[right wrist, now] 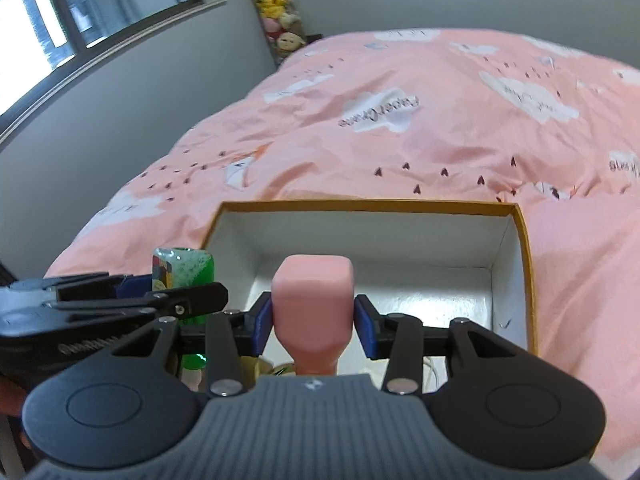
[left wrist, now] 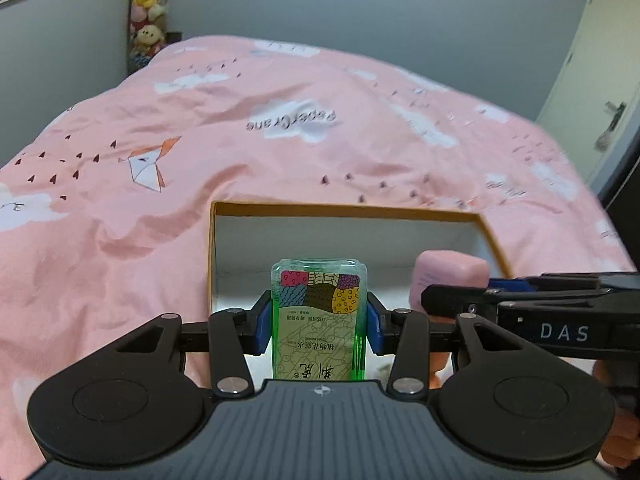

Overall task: Organize rigid objects
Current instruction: 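Lift both bottles and carry them over the box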

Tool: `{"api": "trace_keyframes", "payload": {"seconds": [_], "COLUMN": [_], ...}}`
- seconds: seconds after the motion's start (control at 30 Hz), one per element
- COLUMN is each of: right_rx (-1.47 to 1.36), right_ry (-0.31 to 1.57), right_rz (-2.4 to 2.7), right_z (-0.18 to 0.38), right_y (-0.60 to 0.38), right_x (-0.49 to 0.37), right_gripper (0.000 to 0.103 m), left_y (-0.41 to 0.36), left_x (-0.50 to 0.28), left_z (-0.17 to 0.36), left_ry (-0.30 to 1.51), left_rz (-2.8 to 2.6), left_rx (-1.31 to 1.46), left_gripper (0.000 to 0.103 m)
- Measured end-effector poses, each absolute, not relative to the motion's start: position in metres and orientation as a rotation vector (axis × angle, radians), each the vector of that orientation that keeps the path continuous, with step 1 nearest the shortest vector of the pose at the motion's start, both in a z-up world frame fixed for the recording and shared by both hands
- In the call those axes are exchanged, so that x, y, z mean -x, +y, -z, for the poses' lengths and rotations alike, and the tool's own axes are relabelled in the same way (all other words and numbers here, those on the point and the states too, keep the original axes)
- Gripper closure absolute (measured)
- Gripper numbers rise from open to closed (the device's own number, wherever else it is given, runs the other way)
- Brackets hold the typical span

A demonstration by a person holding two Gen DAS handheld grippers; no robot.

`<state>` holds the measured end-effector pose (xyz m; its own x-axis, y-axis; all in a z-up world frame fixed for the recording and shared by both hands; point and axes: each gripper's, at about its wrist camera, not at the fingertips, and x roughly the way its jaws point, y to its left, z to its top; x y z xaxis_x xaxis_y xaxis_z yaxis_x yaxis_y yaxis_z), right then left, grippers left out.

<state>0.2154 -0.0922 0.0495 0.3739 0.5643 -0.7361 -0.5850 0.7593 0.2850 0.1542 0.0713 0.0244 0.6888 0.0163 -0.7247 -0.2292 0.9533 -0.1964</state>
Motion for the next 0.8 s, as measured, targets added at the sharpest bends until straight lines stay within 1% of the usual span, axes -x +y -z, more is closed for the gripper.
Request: {"api": "trace_keyframes", "payload": {"seconds": [0.1, 0.27, 0.4, 0.63, 0.8], "right_rx": [0.038, -0.008, -0.050, -0.068, -0.066], "right_ry": [0.960, 1.059, 1.122, 1.153, 1.157], "right_rz": [-0.698, -0.668, -0.665, -0.630, -0.635], "right_z": [-0.033, 0.002, 0.023, 0.033, 0.032], "right_y": [-0.080, -0.073, -0.070, -0.073, -0.080], "right_x": [-0.233, -0.261, -0.274, -0.288, -0.290], "right_gripper": [0.060, 0.060, 0.060, 0.060, 0.061], "left_y": [0.069, 0.068, 0.065, 0.046, 0.036], "left_x": [-0.172, -0.191, -0.201, -0.208, -0.218], "left_z": [-0.008, 0.018, 0.023, 0.023, 0.034], "left_ry": [0.837, 0.885, 0.911, 0.900, 0.953], "left_rz": [-0.156, -0.220, -0.255, -0.238, -0.198], "left_rx": [0.263, 0.230, 0.148, 0.028, -0.035], "left_gripper": [0.052, 0.052, 0.052, 0.052, 0.052]}}
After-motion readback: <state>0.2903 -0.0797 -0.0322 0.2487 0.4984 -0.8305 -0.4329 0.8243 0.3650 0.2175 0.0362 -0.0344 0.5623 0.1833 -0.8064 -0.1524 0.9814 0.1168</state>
